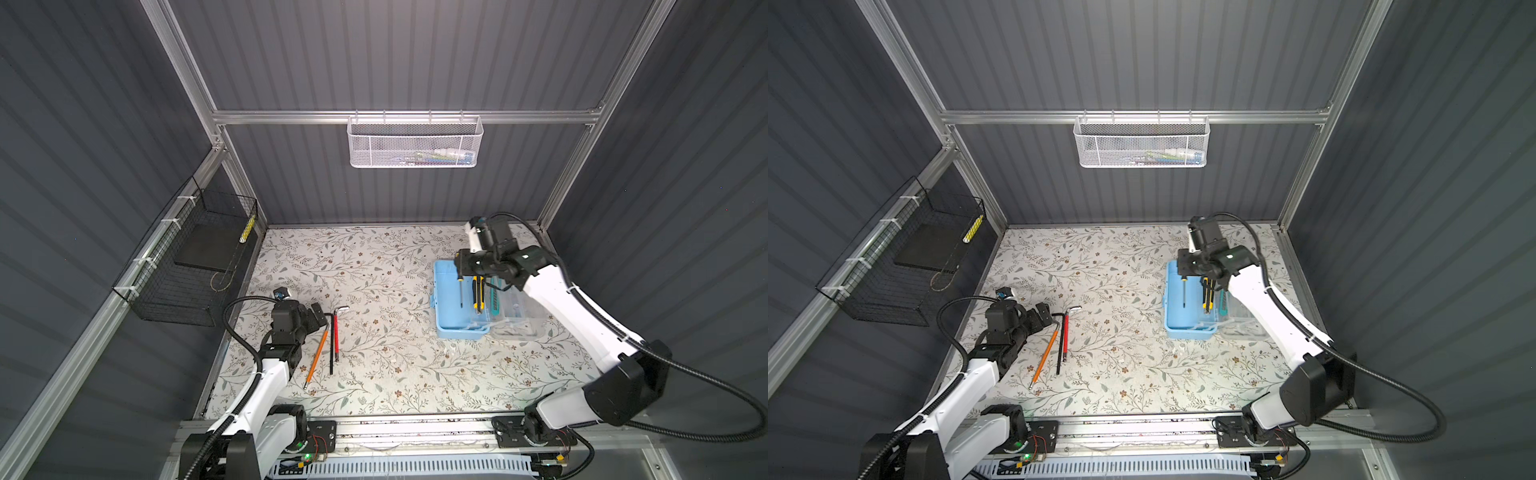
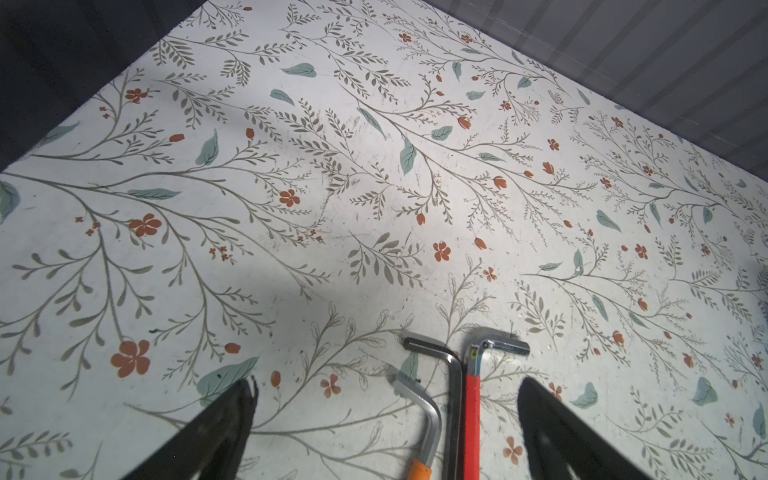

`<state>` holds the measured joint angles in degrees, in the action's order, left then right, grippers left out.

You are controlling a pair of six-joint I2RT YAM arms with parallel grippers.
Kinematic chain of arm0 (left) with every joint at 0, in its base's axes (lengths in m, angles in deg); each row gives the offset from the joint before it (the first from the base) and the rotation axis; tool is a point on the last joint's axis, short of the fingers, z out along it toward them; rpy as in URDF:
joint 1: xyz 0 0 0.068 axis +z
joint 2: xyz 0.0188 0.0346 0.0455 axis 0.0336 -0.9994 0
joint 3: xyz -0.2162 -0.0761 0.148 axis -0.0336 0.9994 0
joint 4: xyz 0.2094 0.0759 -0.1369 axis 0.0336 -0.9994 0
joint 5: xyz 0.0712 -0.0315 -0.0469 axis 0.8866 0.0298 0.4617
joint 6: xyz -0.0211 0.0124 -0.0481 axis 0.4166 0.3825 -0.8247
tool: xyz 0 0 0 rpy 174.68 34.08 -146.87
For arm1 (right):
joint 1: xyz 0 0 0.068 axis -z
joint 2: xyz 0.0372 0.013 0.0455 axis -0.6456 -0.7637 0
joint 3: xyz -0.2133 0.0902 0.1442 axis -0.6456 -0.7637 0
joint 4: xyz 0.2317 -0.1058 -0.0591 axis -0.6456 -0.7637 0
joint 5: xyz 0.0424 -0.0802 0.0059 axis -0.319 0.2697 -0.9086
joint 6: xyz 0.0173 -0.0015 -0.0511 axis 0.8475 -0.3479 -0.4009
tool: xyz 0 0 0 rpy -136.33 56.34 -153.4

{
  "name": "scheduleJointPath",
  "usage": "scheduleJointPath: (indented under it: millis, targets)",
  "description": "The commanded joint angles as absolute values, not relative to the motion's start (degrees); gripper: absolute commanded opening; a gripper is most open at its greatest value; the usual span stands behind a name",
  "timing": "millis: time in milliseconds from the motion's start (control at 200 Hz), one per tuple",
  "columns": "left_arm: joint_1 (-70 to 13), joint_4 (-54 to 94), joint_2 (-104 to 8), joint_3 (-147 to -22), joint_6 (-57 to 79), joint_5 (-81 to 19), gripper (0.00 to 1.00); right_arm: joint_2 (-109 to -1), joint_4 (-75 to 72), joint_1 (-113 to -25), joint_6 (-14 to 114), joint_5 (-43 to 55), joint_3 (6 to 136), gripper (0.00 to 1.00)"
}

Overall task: Pack the tool kit
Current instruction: 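Carry the yellow-black screwdriver into the blue box with the right gripper, then lower the screwdriver into the box, open the right gripper and withdraw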

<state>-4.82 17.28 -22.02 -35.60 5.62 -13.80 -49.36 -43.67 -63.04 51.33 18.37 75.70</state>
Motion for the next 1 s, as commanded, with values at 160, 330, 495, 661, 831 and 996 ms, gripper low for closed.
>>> scheduleJointPath:
  millis: [160, 330, 495, 661, 831, 996]
  targets:
    - [-4.47, 18.33, -21.61, -35.65, 6.11, -15.18, 0.99, -47.58, -51.75, -51.24, 40.70, 21.75, 70.41, 0.06]
    - [-4.47, 18.33, -21.97, -35.82, 6.22, -15.37, 0.99, -50.18, -52.63, -48.05, 37.74, 19.99, 71.29, 0.05]
    - [-4.47, 18.33, -21.37, -35.56, 6.22, -15.28, 0.99, -51.53, -51.62, -45.35, 35.70, 21.02, 72.02, 0.03]
    - [-4.47, 18.34, -21.59, -35.65, 6.22, -15.28, 0.99, -55.29, -49.87, -43.95, 34.68, 20.91, 72.88, 0.01]
    - [-4.47, 18.24, -22.15, -35.93, 6.22, -15.19, 0.99, -57.65, -48.38, -43.73, 34.96, 19.90, 74.61, 0.02]
    - [-4.47, 18.23, -21.67, -35.74, 6.13, -14.94, 0.99, -59.16, -47.37, -43.68, 34.88, 19.92, 75.14, 0.02]
